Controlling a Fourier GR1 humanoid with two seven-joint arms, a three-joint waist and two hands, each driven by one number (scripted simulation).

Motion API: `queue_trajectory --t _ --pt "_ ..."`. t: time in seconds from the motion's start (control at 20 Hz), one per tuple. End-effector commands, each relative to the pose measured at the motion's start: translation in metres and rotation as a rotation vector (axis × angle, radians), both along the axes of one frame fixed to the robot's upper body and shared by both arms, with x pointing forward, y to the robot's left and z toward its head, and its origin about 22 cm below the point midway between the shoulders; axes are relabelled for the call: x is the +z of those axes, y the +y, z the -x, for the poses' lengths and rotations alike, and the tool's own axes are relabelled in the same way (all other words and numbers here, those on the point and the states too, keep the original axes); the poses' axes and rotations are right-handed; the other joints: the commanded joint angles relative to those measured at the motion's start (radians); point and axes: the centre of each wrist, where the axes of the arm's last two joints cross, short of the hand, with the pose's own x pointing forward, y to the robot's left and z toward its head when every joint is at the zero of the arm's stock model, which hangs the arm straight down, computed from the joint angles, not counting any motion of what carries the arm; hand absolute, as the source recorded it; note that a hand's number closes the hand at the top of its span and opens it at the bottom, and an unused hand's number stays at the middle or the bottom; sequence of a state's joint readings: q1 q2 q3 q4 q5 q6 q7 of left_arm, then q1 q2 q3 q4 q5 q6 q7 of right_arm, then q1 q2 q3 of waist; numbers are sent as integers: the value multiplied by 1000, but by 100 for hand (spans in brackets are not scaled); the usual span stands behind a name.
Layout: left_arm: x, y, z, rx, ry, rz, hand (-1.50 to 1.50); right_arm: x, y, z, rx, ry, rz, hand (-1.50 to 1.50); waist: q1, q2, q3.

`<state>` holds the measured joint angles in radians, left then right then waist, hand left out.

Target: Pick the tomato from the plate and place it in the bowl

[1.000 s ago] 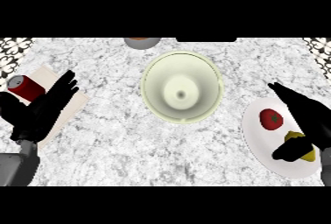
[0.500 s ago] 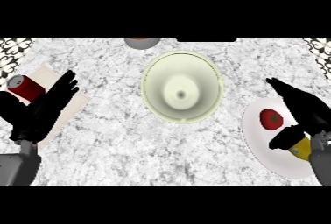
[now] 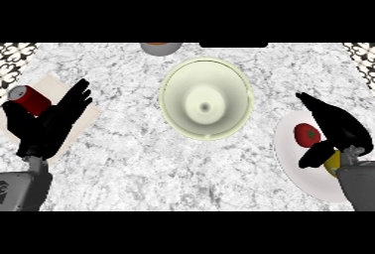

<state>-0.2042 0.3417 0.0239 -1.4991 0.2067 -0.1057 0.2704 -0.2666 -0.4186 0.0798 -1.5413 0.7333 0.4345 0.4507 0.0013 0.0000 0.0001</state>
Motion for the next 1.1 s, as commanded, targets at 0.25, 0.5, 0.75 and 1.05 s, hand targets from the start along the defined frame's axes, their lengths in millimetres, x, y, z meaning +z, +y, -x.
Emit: queue_trajectory --t 0.25,0.5,0.75,1.05 --pt "4 10 6 3 11 -2 0 -29 -11 -20 -12 43 28 -150 3 0 0" --pt "12 13 16 0 5 -1 0 -51 -35 -30 -51 55 13 -150 8 1 0" --pt "-8 -13 13 -19 -2 2 0 -70 -24 -34 -27 67 11 -150 5 1 0" --pt "-5 -8 -4 5 -15 -7 0 -61 -50 -42 -40 85 5 -150 1 1 0"
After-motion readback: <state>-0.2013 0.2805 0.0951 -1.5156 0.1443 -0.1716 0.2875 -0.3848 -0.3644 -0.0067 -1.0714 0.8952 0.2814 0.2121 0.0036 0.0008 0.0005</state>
